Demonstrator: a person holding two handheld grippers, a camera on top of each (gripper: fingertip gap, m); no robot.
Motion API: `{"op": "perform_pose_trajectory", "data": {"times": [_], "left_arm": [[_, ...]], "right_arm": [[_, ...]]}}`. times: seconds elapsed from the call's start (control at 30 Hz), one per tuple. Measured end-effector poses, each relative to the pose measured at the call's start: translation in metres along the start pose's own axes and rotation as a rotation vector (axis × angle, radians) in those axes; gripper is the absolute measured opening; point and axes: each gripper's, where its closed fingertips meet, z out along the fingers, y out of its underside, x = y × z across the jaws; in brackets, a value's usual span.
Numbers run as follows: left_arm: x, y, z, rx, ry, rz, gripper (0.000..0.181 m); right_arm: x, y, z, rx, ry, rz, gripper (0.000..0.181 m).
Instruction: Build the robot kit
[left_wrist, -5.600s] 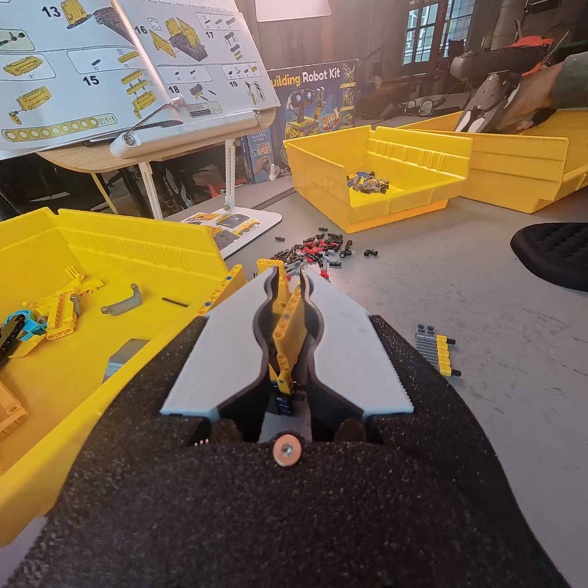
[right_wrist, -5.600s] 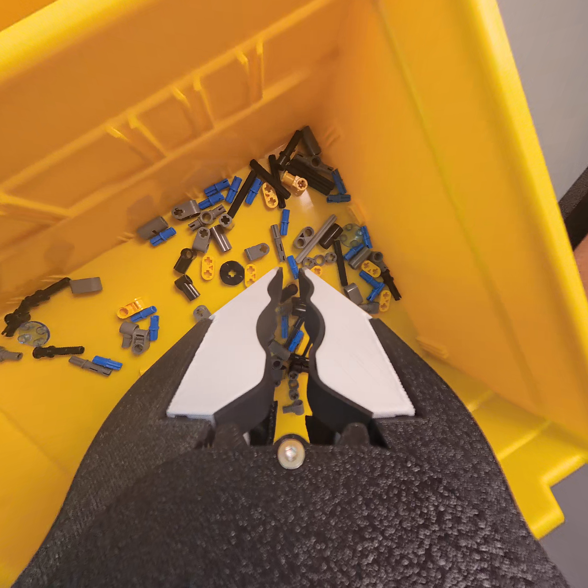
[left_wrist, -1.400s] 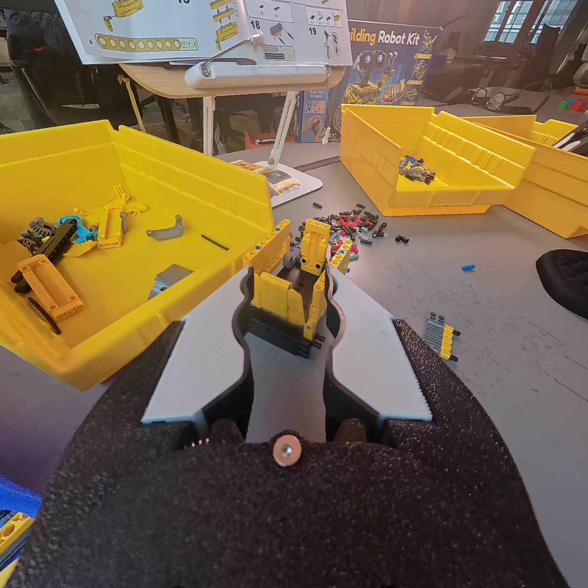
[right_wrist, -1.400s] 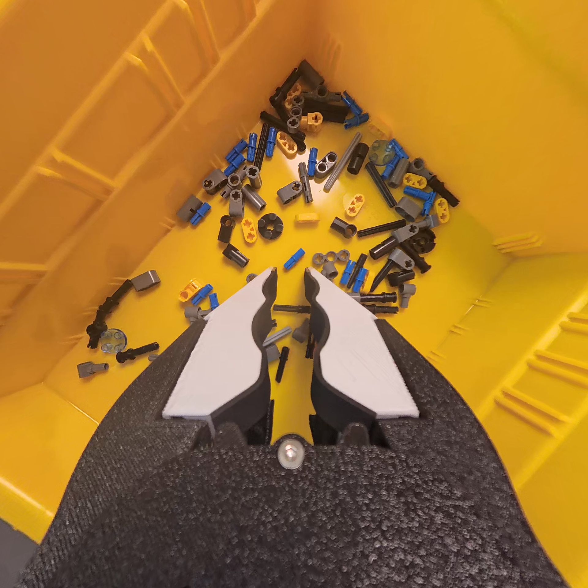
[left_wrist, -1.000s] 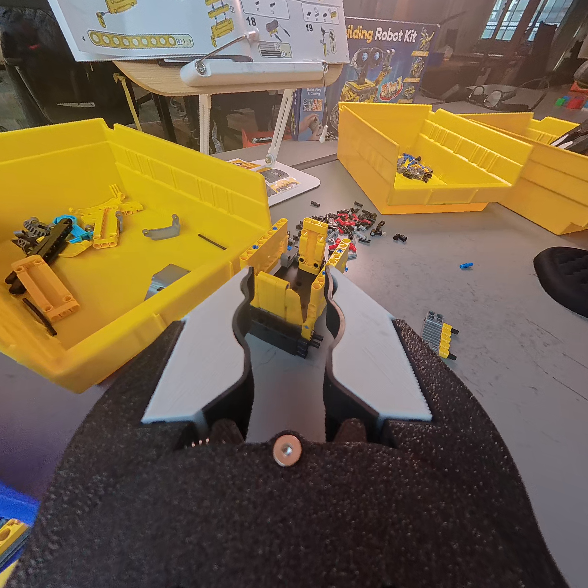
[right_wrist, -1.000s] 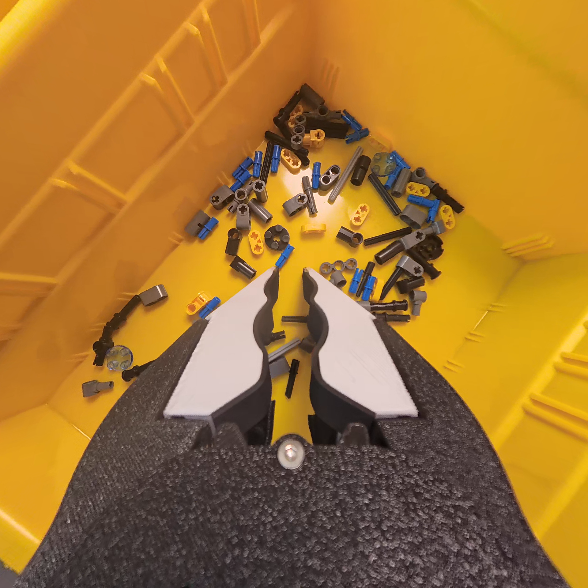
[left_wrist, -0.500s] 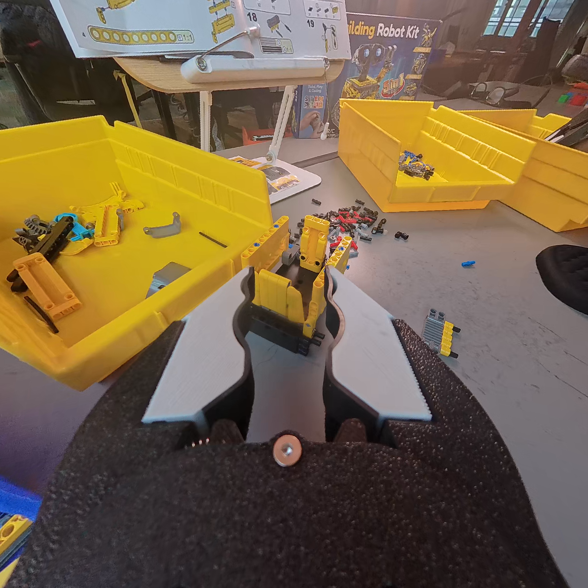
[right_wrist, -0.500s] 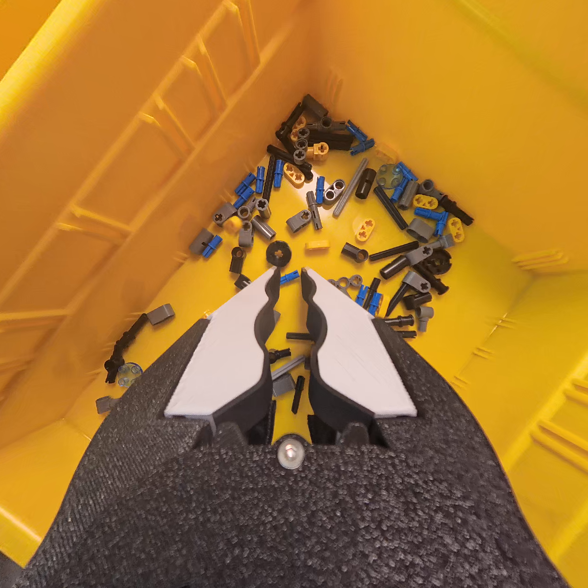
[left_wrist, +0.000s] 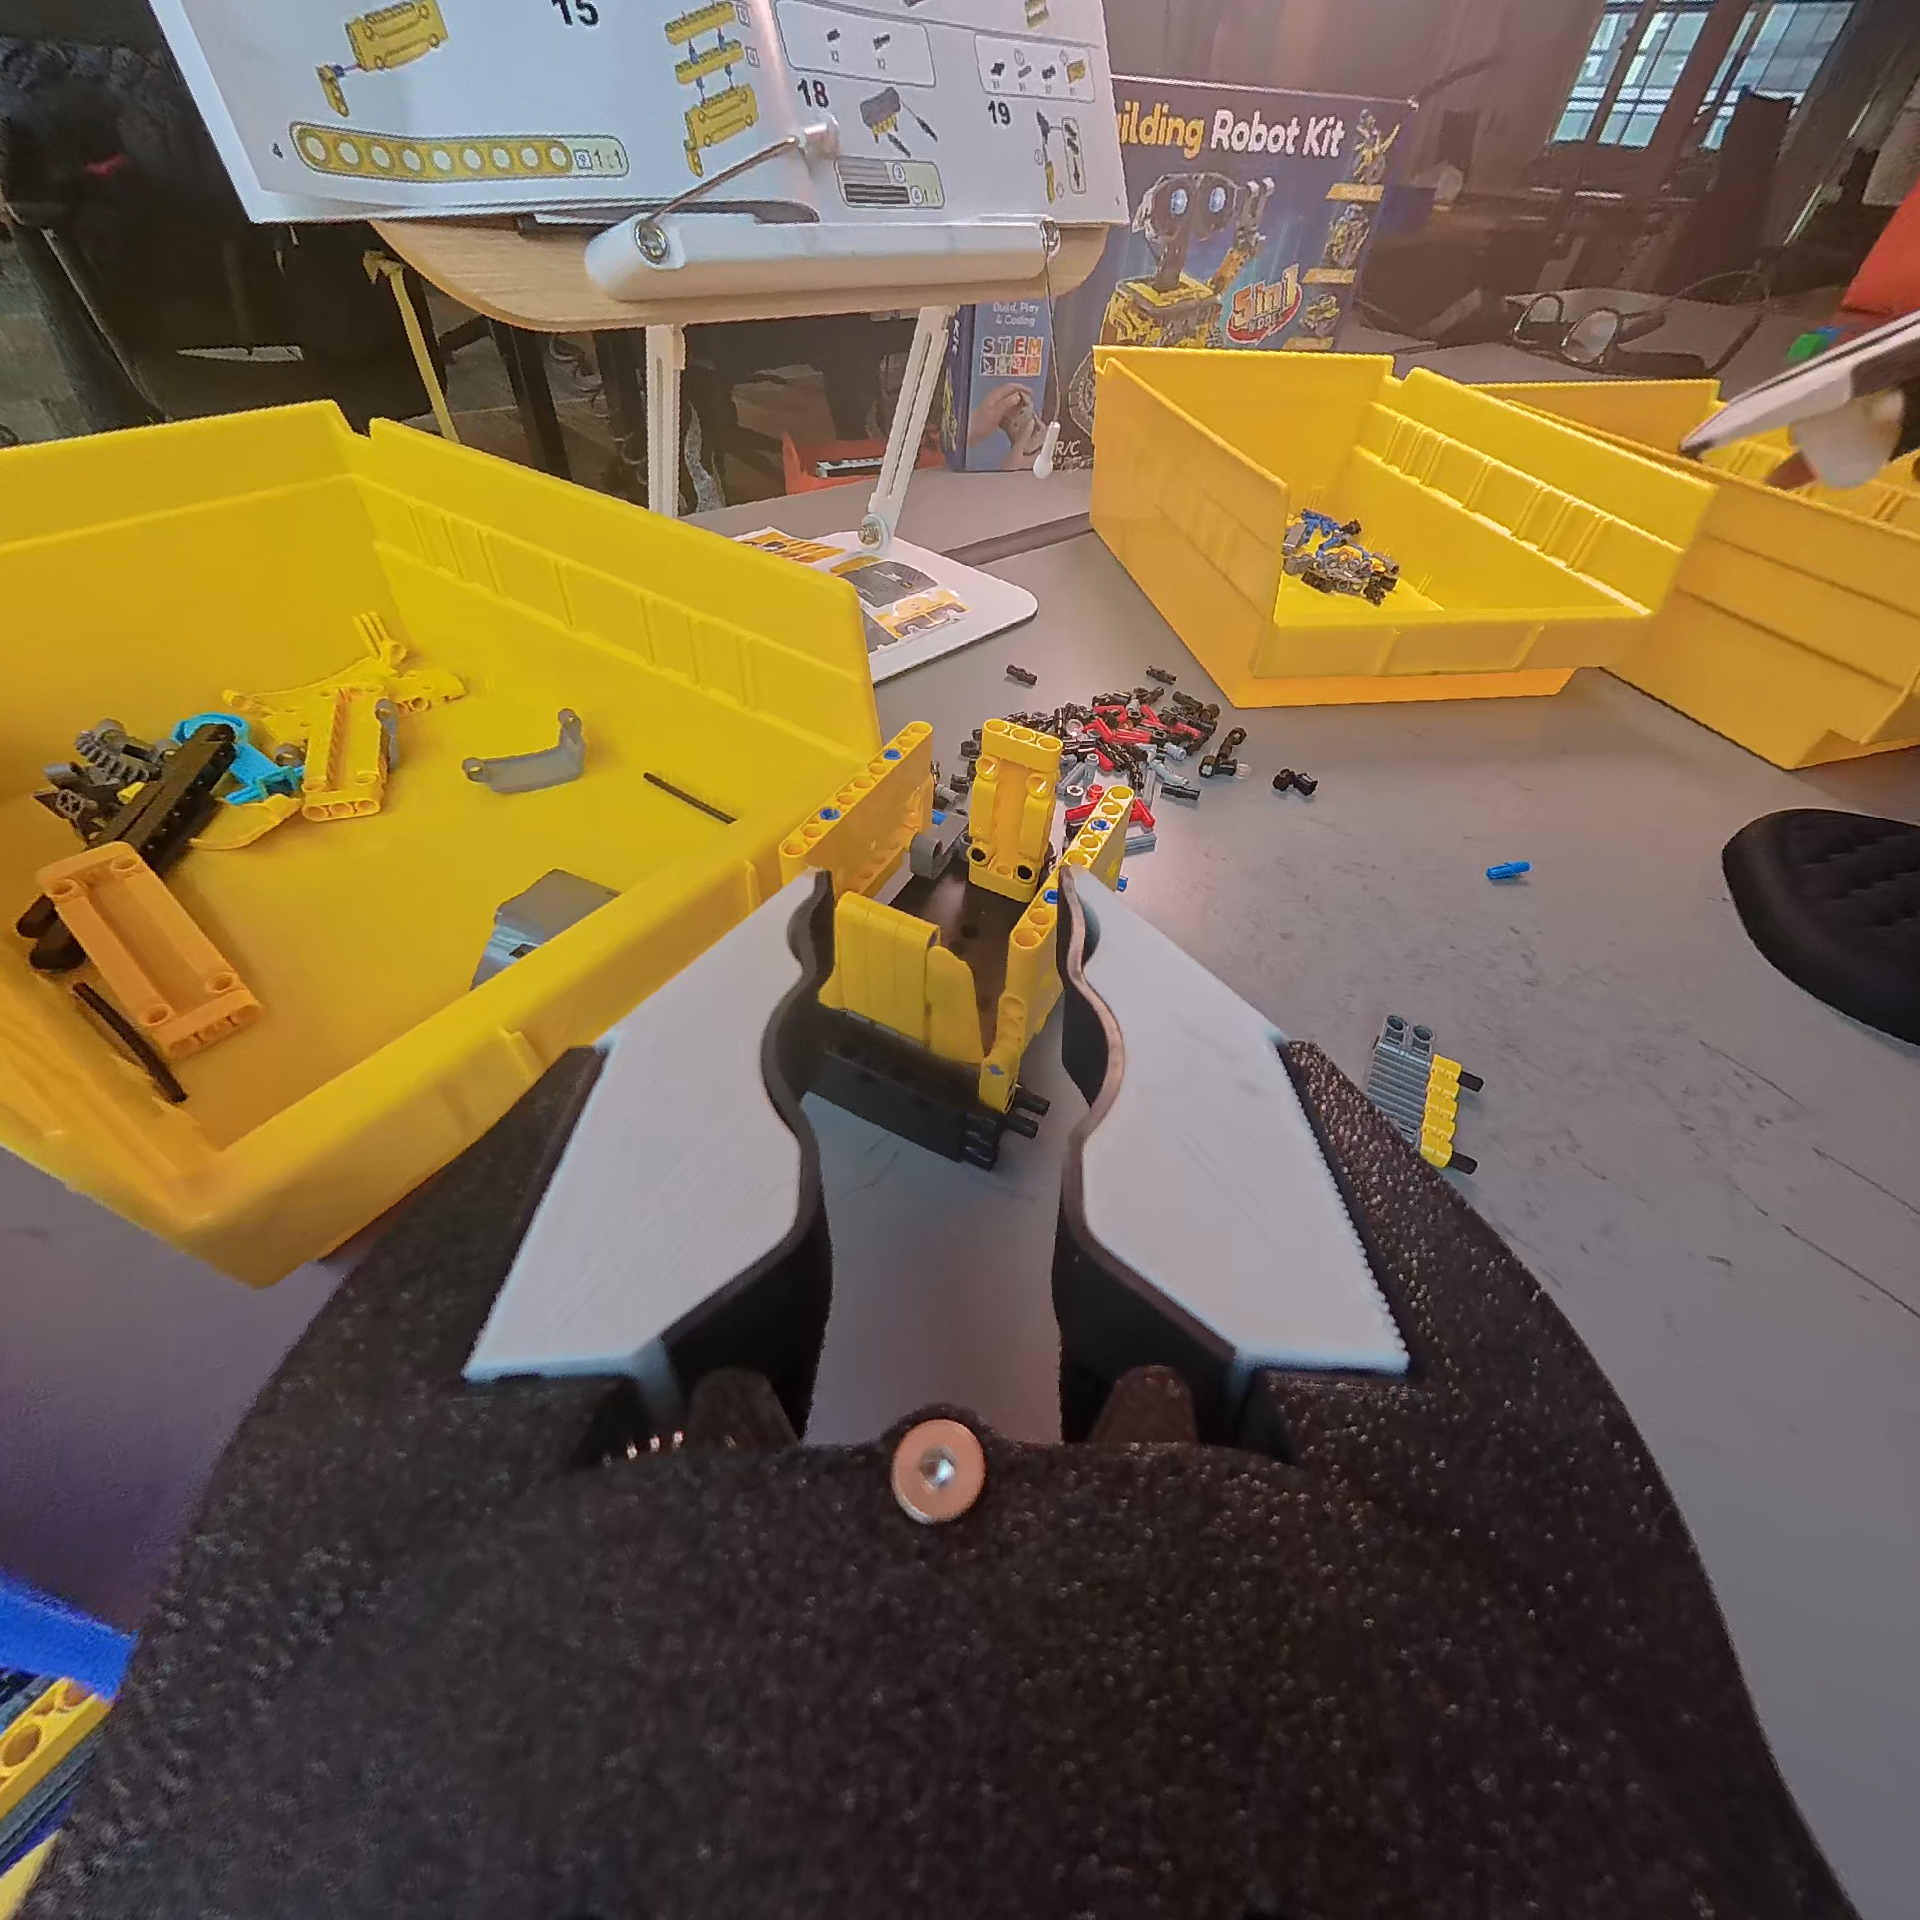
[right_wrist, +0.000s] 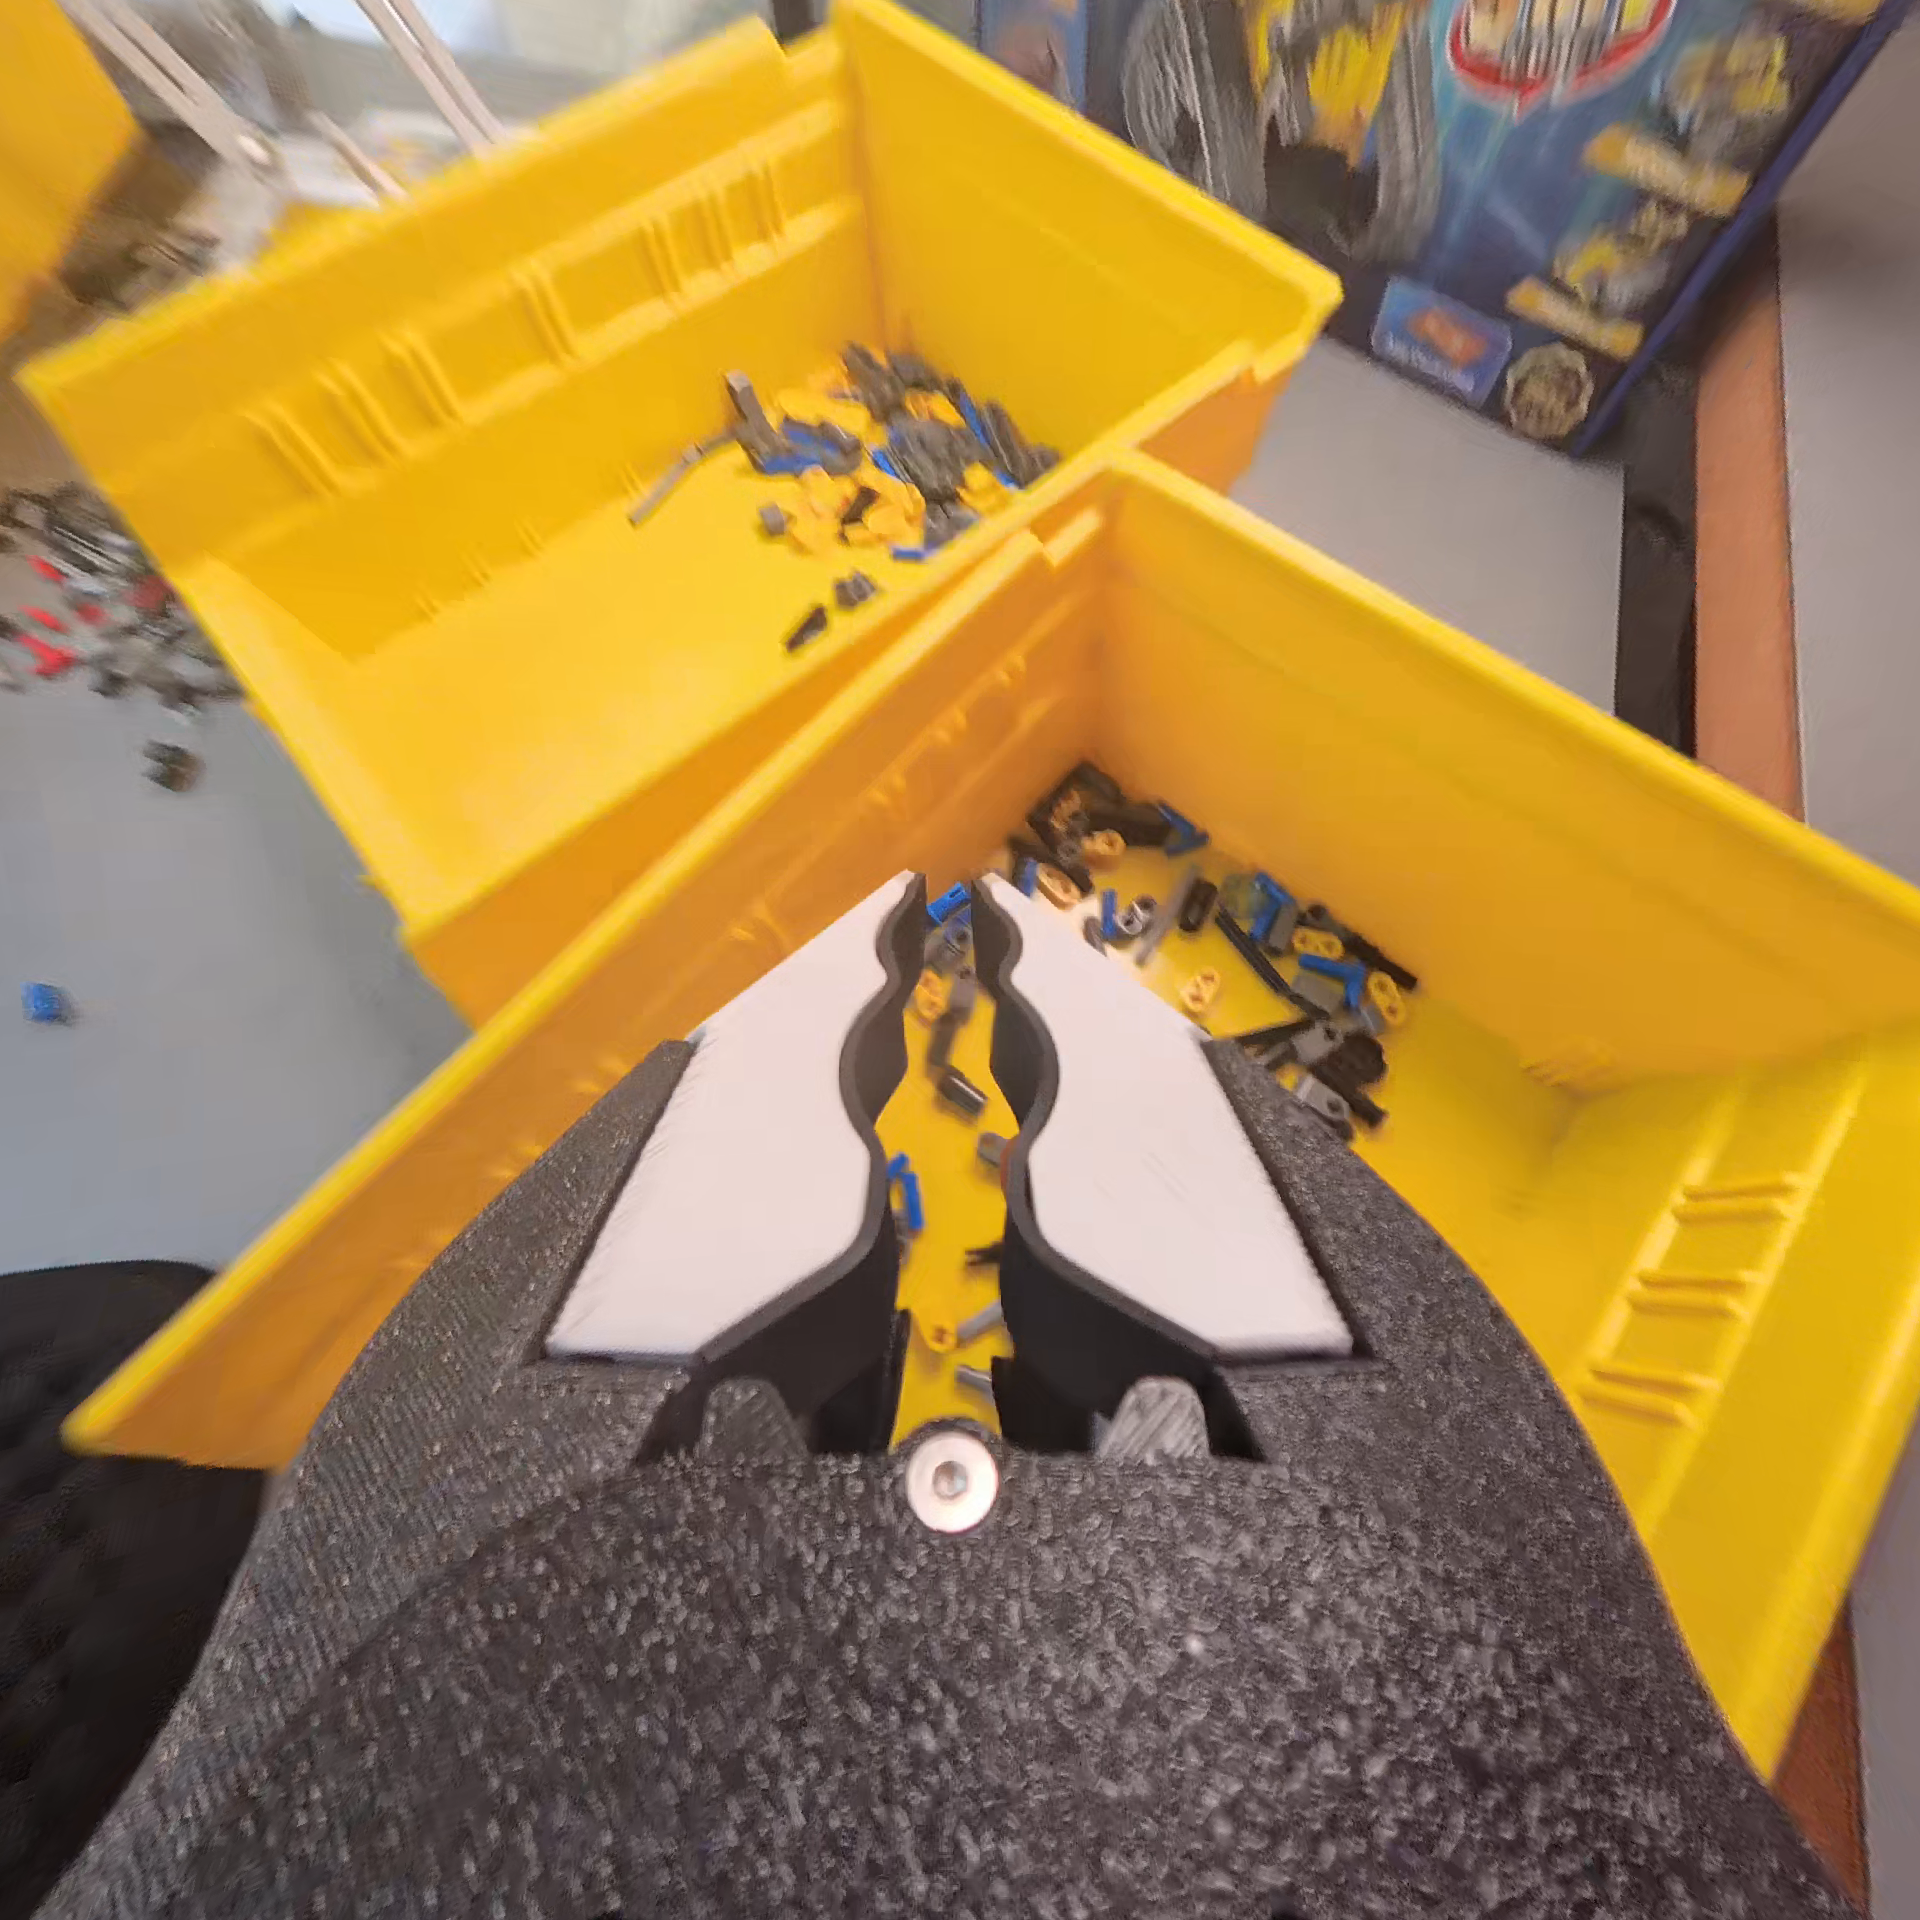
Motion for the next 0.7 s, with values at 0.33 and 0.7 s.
{"op": "perform_pose_trajectory", "data": {"times": [0.33, 0.7], "left_arm": [[0.010, 0.004, 0.004, -0.019, 0.027, 0.052, 0.042], [0.009, 0.000, 0.000, -0.005, 0.040, 0.036, 0.042]], "right_arm": [[-0.270, -0.012, 0.009, -0.021, -0.466, -0.544, 0.008], [-0.328, 0.078, 0.082, -0.297, -0.614, -0.696, 0.008]]}}
